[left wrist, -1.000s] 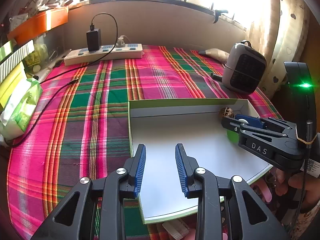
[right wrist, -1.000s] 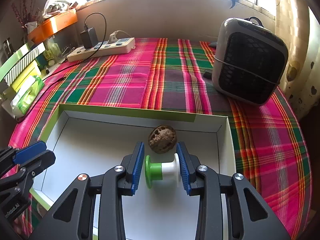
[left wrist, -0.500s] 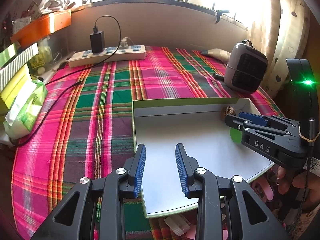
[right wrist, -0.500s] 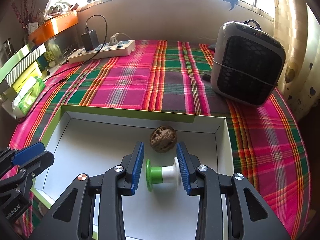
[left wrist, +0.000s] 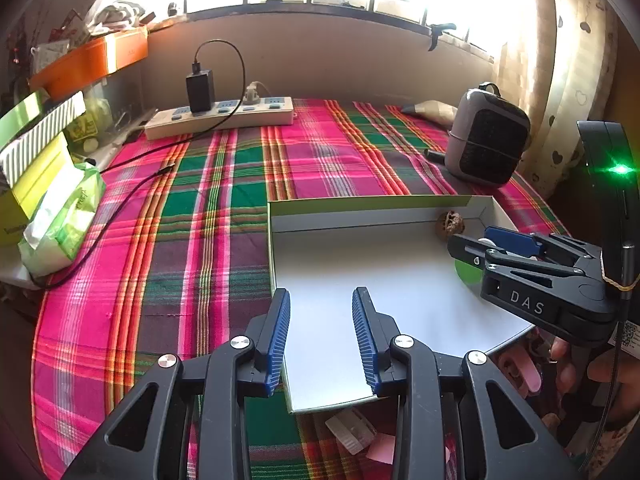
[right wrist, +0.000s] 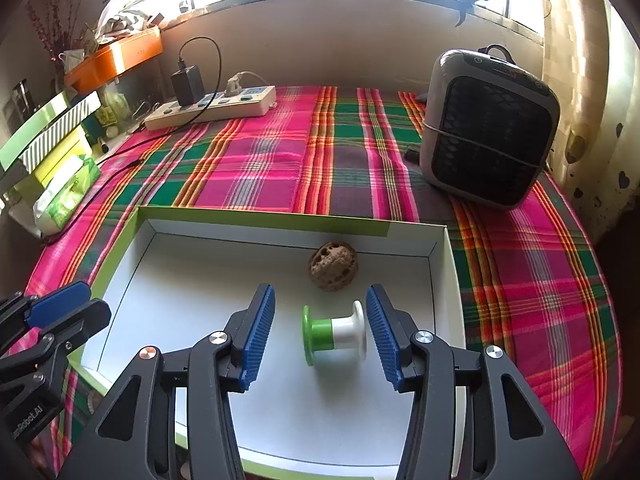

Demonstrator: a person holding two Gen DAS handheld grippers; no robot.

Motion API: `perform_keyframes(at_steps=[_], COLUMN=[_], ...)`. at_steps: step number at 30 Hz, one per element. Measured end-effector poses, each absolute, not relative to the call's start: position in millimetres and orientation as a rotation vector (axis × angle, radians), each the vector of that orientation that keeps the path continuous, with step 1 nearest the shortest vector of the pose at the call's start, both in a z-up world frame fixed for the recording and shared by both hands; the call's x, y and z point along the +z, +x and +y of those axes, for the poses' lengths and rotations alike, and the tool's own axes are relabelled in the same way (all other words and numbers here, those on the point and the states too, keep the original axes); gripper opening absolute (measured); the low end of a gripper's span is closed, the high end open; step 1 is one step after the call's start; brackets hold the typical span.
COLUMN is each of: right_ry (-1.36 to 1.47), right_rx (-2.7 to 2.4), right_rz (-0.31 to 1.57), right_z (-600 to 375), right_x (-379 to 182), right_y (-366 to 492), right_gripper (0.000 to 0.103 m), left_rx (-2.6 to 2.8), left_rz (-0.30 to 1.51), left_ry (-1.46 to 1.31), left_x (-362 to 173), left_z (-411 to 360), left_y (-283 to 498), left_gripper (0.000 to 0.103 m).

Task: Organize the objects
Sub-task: 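Withdraw the right gripper from the tray toward the walnut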

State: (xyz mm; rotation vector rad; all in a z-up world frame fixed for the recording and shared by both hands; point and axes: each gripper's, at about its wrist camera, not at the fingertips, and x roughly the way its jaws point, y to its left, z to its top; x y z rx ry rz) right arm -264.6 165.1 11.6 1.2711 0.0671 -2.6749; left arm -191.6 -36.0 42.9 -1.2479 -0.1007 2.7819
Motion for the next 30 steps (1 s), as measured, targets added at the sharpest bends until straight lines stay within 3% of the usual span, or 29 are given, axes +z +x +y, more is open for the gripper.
perform_keyframes(at_steps=[30], right_ry=[1.216], right_rx=[-2.693], right_rz=[0.045], right_z=[175.8], right_x=[23.0], right_y=[-222.9], right_gripper=[0.049], left_rx=[2.806], left_rz=[-0.140], left_ry=[-1.212], left_x=[50.7], left_z=[-41.8], left_y=[-160.4], left_gripper=[0.035])
